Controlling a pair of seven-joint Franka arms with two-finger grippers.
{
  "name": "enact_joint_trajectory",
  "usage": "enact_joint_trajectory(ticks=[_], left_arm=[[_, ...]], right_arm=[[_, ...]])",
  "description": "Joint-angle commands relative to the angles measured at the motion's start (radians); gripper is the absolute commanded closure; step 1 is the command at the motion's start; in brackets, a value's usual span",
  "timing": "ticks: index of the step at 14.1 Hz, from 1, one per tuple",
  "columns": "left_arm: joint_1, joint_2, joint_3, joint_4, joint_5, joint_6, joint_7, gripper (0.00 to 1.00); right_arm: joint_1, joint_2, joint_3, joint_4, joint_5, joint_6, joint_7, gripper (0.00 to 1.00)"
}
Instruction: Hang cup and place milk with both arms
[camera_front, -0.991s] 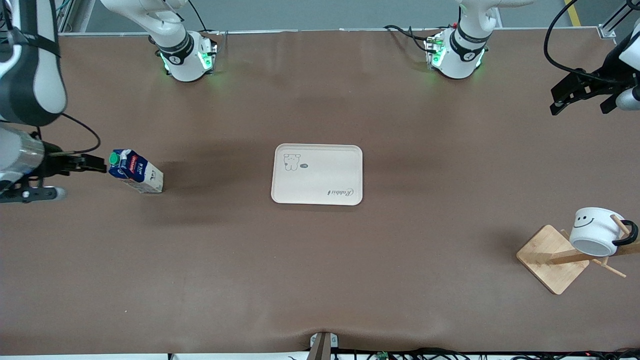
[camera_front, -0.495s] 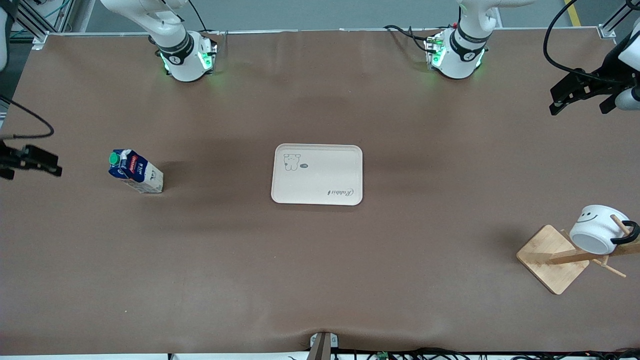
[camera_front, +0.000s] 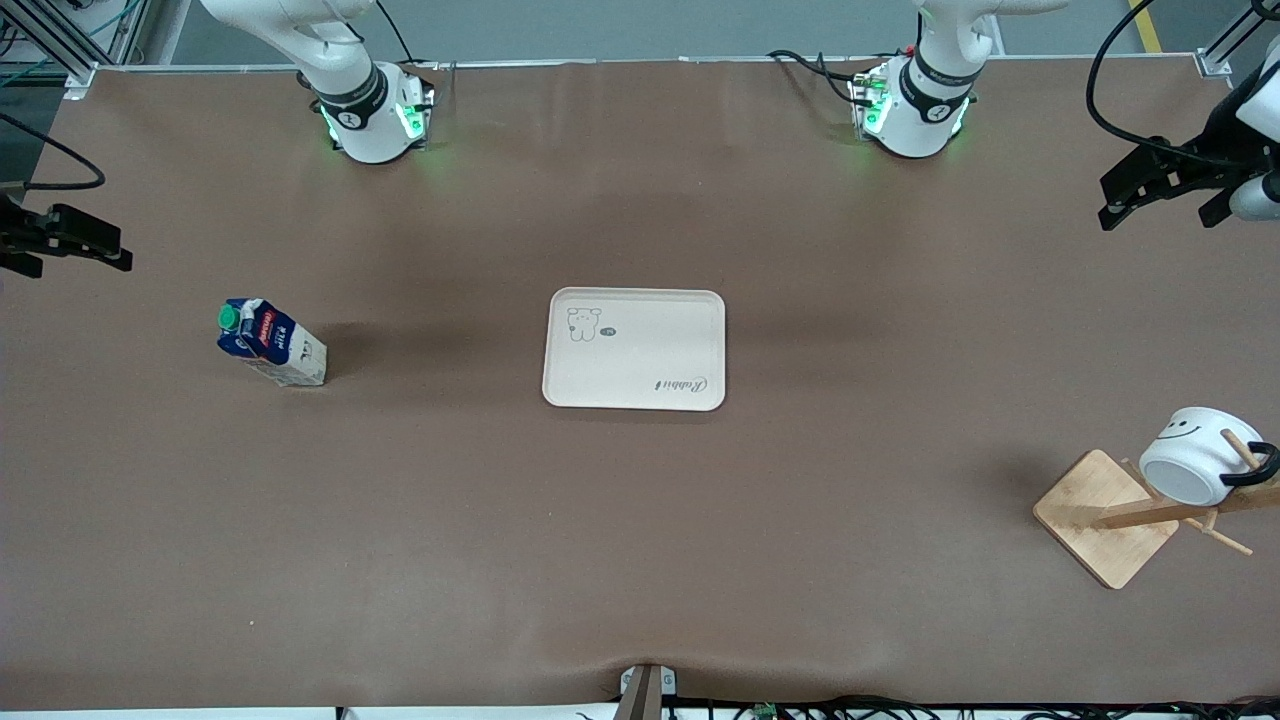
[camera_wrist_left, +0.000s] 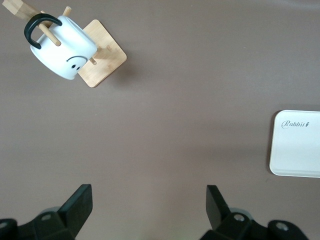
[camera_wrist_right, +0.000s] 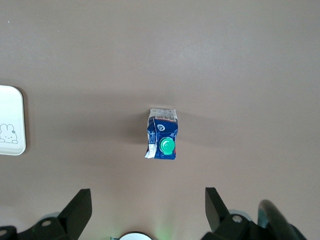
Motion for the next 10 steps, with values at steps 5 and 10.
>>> enact_joint_trajectory(ticks=[5,10], left_arm=[[0.002,-0.01,0.011,-0.001,-0.019,-0.006,0.01,0.0],[0.001,-0.007,0.01,0.001,-0.015,-0.007,0.01,0.0]], right_arm=[[0.022,-0.081,0.03,0.025,-0.043,-0.071,-0.002,0.0],[-0.009,-0.084,0.017,0.003,-0.044,-0.043,-0.002,0.0]])
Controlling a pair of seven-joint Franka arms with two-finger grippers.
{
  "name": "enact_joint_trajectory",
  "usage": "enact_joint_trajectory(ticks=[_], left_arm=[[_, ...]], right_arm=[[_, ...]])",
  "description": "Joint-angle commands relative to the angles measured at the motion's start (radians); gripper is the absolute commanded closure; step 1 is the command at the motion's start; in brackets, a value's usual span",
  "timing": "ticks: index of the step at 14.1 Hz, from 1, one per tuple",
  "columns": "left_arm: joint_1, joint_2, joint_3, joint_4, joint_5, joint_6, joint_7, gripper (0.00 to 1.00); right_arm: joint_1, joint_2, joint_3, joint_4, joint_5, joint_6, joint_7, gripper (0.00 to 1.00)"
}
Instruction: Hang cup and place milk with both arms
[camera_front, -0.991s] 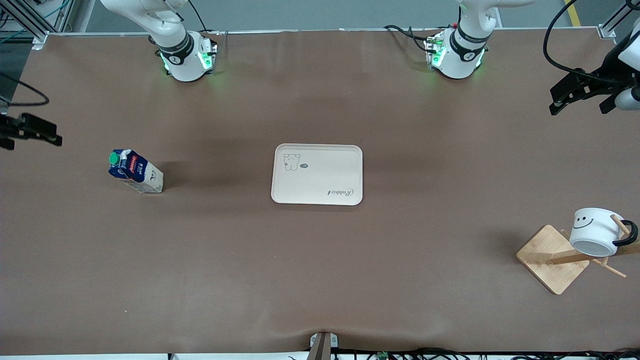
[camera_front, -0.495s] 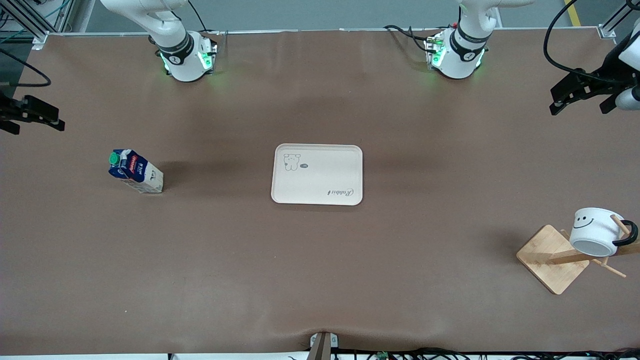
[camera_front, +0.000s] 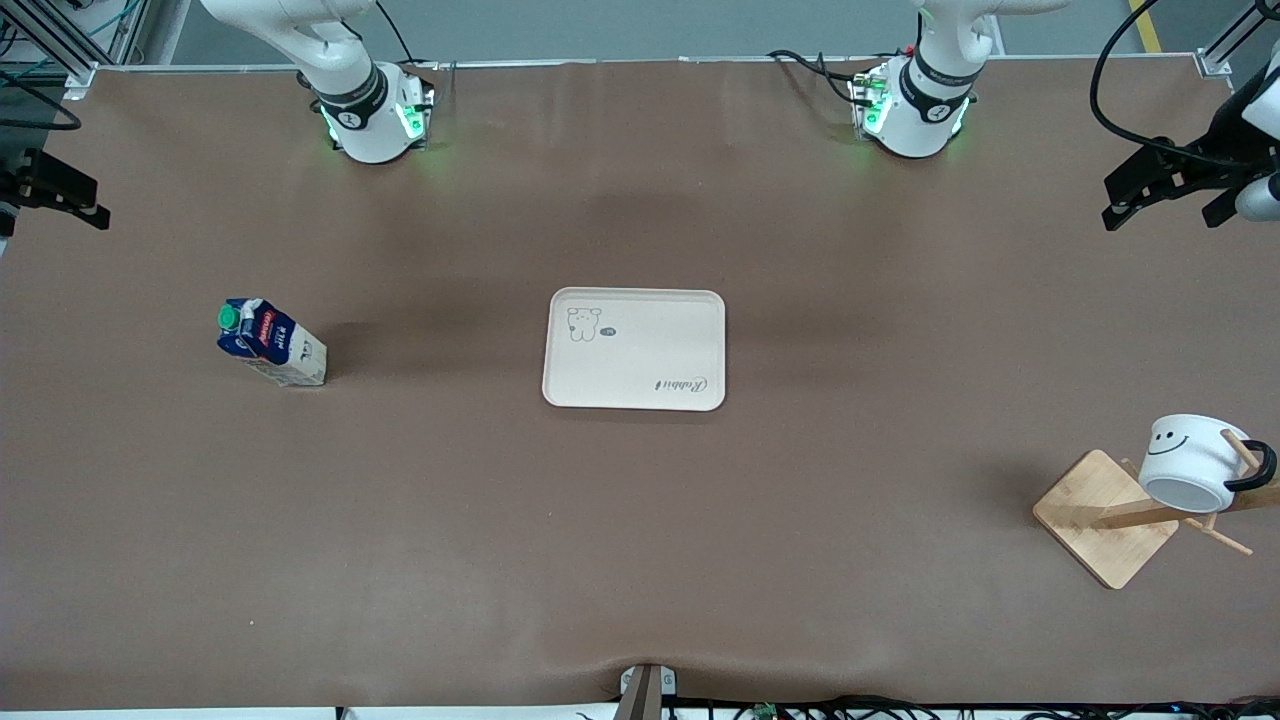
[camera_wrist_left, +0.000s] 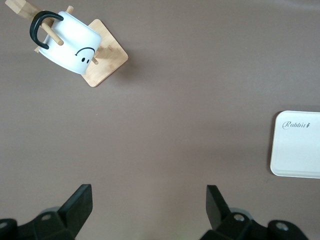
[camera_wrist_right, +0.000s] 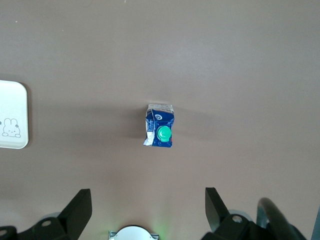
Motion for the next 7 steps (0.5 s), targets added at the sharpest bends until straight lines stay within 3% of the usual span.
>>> enact_joint_trajectory(ticks=[1,7], left_arm=[[-0.002,-0.007,0.004,-0.001,-0.012,-0.012,0.009,0.0],[-0.005,-0.007,0.003,0.001,-0.013,-0.038,0.008,0.0]], right_arm=[[-0.007,-0.016,0.011,-0.015,-0.019,0.009,-0.003,0.0],[-0.005,-0.012,0.011,-0.014,-0.011,0.0,-0.001,0.0]])
